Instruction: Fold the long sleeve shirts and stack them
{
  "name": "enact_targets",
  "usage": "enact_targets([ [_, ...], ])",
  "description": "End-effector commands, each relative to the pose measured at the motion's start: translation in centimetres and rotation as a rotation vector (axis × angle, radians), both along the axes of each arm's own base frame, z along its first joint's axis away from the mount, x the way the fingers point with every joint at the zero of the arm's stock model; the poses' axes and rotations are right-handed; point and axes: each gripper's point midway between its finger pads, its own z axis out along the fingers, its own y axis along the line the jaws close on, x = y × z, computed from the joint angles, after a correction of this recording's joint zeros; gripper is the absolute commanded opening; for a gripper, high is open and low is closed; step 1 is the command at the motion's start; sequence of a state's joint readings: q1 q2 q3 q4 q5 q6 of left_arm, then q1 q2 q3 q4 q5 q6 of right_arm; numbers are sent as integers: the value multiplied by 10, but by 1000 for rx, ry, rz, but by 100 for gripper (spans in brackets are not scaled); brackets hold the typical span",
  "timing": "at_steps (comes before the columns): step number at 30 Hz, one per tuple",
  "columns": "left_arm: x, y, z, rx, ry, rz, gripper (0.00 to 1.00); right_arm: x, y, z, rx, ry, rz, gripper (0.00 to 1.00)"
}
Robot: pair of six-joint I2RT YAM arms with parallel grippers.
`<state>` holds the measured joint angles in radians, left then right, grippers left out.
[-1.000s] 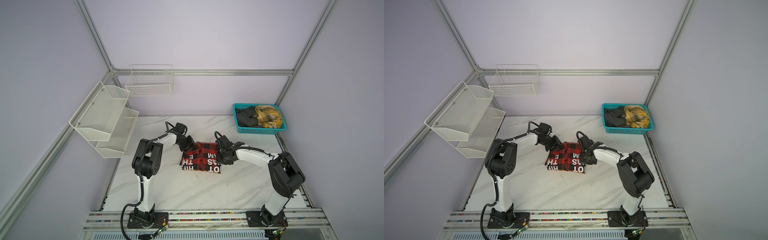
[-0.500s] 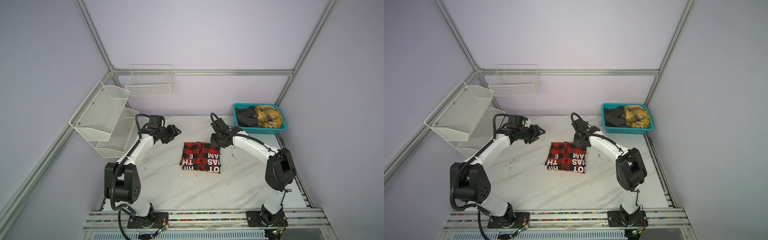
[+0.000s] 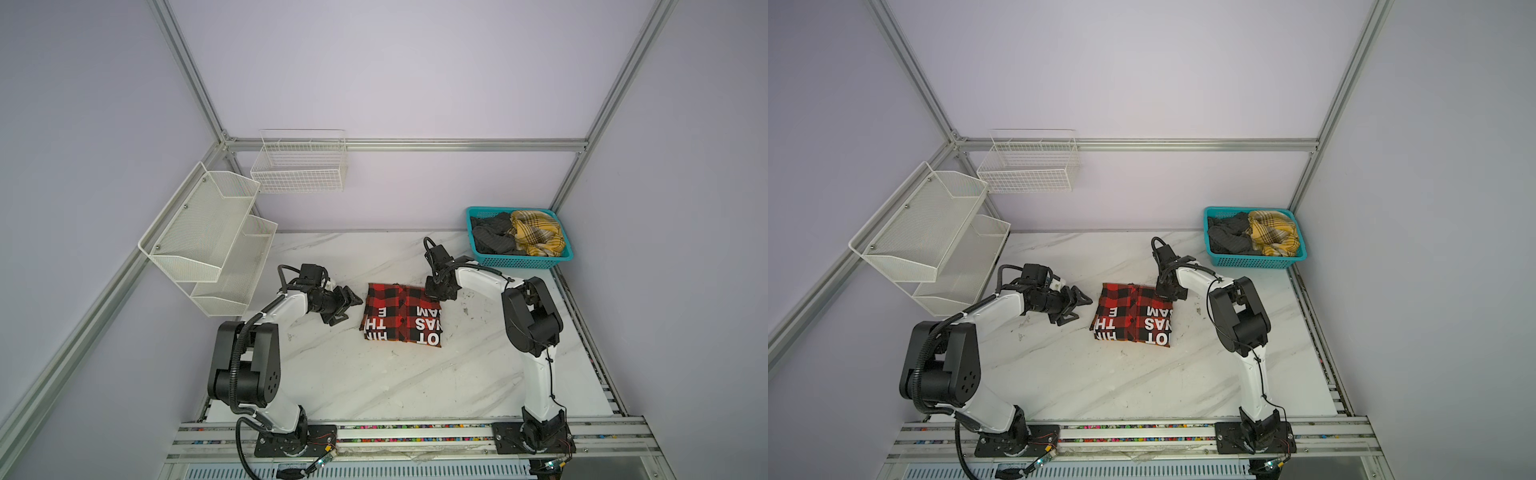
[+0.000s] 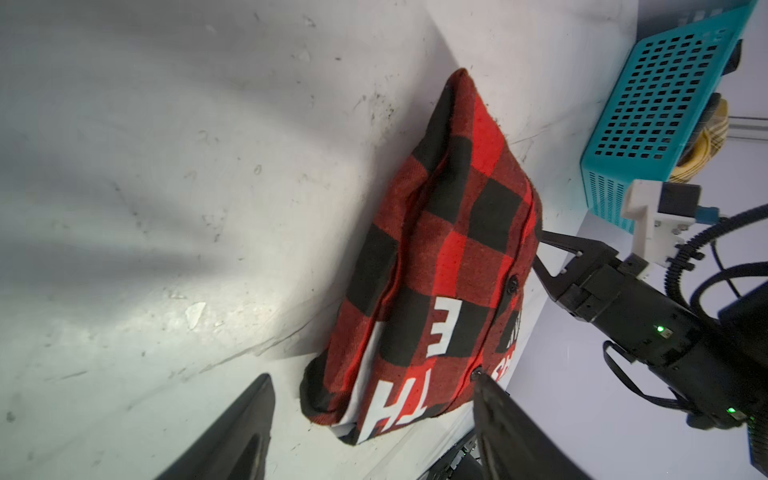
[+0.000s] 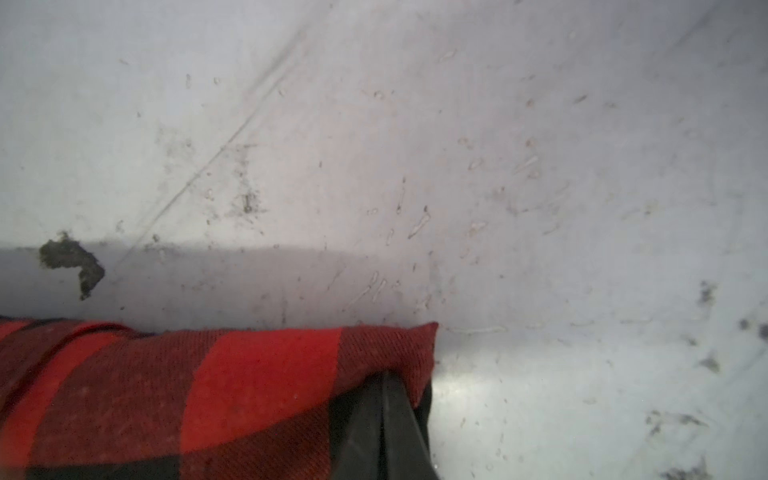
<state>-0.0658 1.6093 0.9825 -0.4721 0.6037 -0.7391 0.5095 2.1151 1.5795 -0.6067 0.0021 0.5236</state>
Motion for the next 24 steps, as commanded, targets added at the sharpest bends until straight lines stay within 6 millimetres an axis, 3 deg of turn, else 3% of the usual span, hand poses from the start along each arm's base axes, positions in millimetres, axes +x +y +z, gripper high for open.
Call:
enact_targets([
  [1,-4,-6,-5,-49,-24,-31,76,6,11,-3,24,-7,34,7],
  [7,-9,-9,-30,-80,12,-28,81,20,18,4,35,-14,15,7],
  [10,-12,-10,-39,-85,38,-22,84,17,13,22,1,-35,28,7],
  [13,-14,-10,-42,-91,49,-23,87,1,9,46,-18,-56,30,8],
  [16,-14,-11,-43,-98,43,-16,89,-28,11,56,-22,-41,40,8],
  [20,-15,-14,-51,-132,55,-7,89,-61,16,51,-27,-10,56,8],
  [24,-19,-17,-65,-164,83,1,90,-73,17,35,11,20,34,8],
])
